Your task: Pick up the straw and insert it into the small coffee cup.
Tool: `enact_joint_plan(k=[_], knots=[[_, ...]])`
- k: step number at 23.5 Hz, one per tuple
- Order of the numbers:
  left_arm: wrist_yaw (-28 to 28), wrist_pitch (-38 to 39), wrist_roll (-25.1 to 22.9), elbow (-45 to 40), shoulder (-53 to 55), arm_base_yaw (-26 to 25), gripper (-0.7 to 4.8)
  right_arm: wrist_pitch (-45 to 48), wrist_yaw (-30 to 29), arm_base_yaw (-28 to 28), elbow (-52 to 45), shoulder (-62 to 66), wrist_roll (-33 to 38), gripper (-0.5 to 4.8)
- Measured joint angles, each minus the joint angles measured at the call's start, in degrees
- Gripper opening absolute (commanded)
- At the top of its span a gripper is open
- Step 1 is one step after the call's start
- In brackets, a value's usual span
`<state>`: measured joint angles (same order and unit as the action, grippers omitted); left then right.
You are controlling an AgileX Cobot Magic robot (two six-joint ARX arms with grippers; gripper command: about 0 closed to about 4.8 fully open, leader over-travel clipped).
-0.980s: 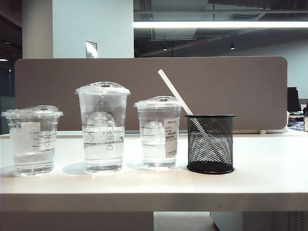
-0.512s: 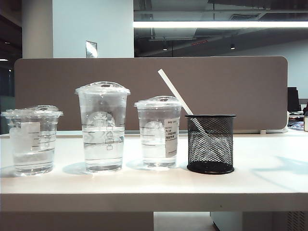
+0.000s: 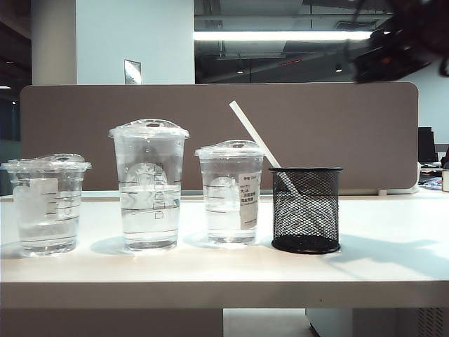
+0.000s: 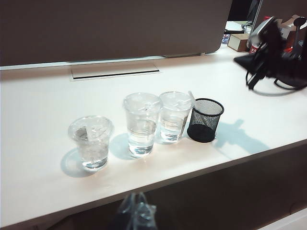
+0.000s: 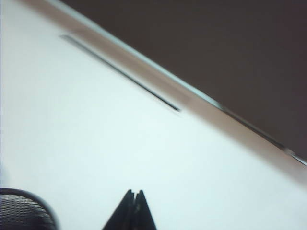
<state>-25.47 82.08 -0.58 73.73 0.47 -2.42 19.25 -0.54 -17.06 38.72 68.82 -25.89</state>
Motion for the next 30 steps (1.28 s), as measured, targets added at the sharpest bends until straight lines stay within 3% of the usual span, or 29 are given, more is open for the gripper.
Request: enact_joint_plan(k=[4, 6, 8, 11, 14, 22, 30], knots=[[0.00, 0.00, 0.00, 0.00, -0.02, 0.00, -0.05, 0.17, 0.48, -7.34, -0.81, -0.24, -0.42, 0.01], [0.04, 0.00, 0.00, -0.02, 0.00, 0.00, -0.05, 0.17, -0.07, -11.63, -0.90, -0.26, -0.55, 0.31], [0.42, 0.00, 0.00, -0.02, 0.00, 0.02, -0.05, -0.59, 0.24, -15.10, -0.90, -0.26, -0.55, 1.15], [1.22, 0.00, 0.00, -0.02, 0.00, -0.02, -0.05, -2.19, 0.26, -18.86, -0.92, -0.24, -0.55, 1.27], [1.53, 0.00, 0.00, -0.02, -0.02, -0.02, -0.05, -2.86, 0.13, -20.76, -0.90, -0.42, -0.55, 1.64], [2.49, 0.00, 0.00, -0.02, 0.00, -0.02, -0.05, -6.23, -0.83, -22.97, -0.90, -0.04, -0.55, 1.64], [2.47, 0.00, 0.00, -0.02, -0.02, -0.02, -0.05, -0.39, -1.03, -22.75, -0.90, 5.79, -0.55, 1.72]])
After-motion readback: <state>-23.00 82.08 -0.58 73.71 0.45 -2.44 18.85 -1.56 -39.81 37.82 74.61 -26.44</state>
